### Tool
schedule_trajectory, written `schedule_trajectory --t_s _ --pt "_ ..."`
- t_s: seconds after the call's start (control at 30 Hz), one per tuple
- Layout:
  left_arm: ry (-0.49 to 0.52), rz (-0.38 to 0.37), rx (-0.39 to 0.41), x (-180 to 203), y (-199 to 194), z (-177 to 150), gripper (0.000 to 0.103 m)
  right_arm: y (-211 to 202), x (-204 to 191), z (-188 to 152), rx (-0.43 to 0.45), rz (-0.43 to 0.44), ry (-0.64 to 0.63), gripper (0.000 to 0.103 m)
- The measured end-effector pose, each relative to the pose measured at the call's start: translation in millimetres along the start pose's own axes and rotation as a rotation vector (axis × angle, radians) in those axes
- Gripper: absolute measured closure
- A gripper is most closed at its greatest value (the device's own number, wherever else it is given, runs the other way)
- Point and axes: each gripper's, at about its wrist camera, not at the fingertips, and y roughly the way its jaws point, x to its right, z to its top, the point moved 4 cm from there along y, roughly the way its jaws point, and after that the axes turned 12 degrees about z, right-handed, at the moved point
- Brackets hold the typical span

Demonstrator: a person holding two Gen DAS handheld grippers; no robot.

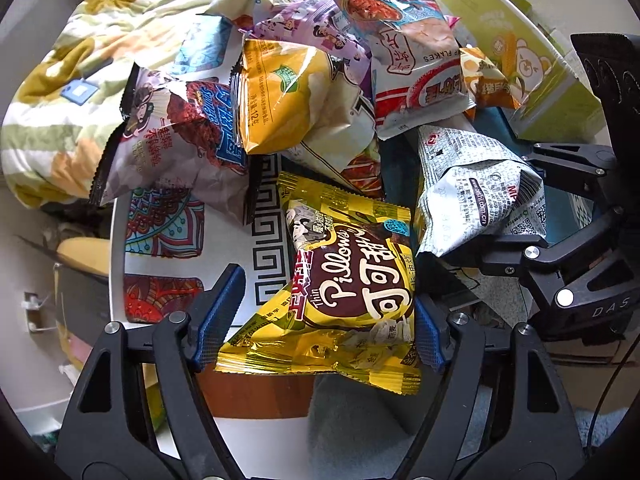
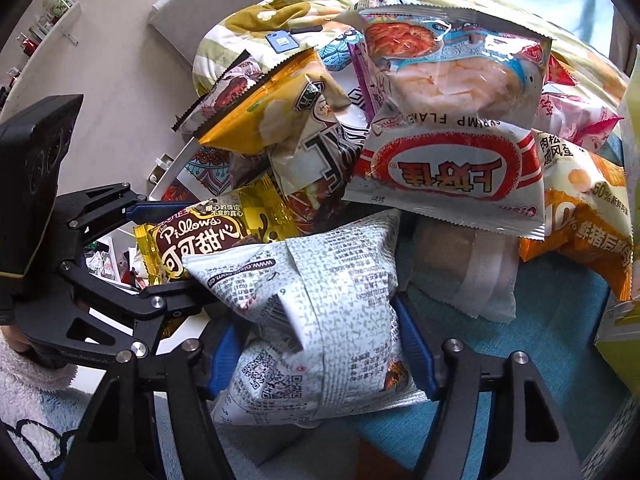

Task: Organize snacks
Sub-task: 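Grasp the yellow Pillows bag with the left gripper while the right grasps the white printed bag, then carry both bags over the cardboard box and open both grippers to drop them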

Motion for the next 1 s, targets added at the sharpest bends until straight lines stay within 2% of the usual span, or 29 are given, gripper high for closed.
schedule_trajectory --t_s 0.23,0.43,0.67,0.87,1.0 --pt "-0.017 0.012 0.042 6.7 -31.5 -4.1 0.029 -22.3 -5.2 -5.9 0.052 -0.013 0.009 0.038" --pt "-0.043 0.009 0.122 22.7 -73.3 6.2 0.029 -54.9 -11.6 -12.1 0.118 -0.04 0.039 0.038" --pt "-0.035 -0.003 0.235 58.6 -119.6 41.9 0.029 -119.7 -5.2 -24.1 0.222 -0.133 0.053 0.038" --pt "0.01 -0.023 0.334 99.7 -154.3 88.8 0.029 -190.4 12.0 -41.0 0.322 -0.225 0.056 0.038" --pt "0.049 -0.043 0.369 129.1 -165.9 126.4 0.029 -233.9 29.5 -41.4 0.391 -0.291 0.102 0.038"
